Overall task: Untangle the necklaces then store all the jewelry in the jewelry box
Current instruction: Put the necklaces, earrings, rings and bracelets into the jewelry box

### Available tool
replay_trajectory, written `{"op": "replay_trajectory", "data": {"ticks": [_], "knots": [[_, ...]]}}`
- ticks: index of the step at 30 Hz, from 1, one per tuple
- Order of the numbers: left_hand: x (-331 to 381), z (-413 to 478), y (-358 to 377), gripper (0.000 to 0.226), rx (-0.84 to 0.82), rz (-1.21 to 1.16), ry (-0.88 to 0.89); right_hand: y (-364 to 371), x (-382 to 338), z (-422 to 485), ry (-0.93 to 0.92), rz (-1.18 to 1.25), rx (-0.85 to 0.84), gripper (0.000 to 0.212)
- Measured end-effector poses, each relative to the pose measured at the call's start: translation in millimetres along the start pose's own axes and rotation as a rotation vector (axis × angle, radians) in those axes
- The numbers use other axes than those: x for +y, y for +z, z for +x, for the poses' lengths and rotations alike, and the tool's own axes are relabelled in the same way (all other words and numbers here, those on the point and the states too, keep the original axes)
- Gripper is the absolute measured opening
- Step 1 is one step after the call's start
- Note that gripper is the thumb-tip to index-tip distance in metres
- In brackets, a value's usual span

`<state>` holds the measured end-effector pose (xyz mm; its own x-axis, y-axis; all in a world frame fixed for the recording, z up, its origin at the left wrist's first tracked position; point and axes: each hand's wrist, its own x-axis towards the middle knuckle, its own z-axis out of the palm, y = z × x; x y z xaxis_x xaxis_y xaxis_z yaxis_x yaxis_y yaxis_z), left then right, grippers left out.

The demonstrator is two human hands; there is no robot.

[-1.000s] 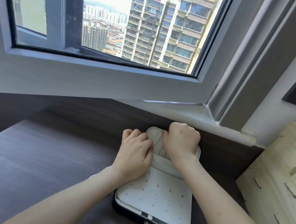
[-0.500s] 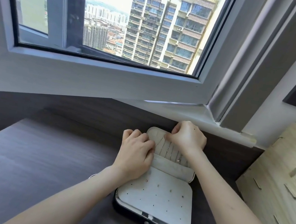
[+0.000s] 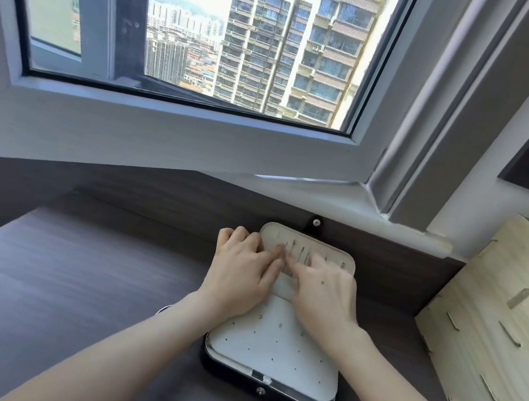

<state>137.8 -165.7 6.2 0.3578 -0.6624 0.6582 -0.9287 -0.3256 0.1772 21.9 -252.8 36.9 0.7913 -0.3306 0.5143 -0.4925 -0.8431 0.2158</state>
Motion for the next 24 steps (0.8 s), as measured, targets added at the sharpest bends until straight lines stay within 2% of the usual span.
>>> {"op": "replay_trajectory", "data": {"ticks": [7,10,12,17,21,24], "knots": [[0.2,-0.4,0.0,0.037,0.019,0.039,0.024,0.0,-1.7,-5.0,-0.013,0.057,0.019,0.045],[0.1,-1.1,-1.7,0.037,0.036,0.072,0.05,-4.1,-2.5,-5.5,0.008,0.098,0.069,0.032],[1.5,-2.2,-4.6,0.04,0.037,0.074,0.059,-10.6,-4.0,-6.0,0.052,0.146,0.1,0.026],[0.0,1.3,-27.8,0.056,0.002,0.006,-0.008,-44.8,-14.1,-17.2,0.131,0.308,0.166,0.027],[-16.6,-5.4,-73.9,0.054,-0.001,-0.036,-0.136,-89.9,-43.6,-44.2,0.104,0.535,-0.176,0.014],[-33.0,-27.0,-113.4,0.058,-0.082,-0.075,-0.196,-112.0,-73.7,-74.8,0.032,0.724,-0.448,0.015]]}}
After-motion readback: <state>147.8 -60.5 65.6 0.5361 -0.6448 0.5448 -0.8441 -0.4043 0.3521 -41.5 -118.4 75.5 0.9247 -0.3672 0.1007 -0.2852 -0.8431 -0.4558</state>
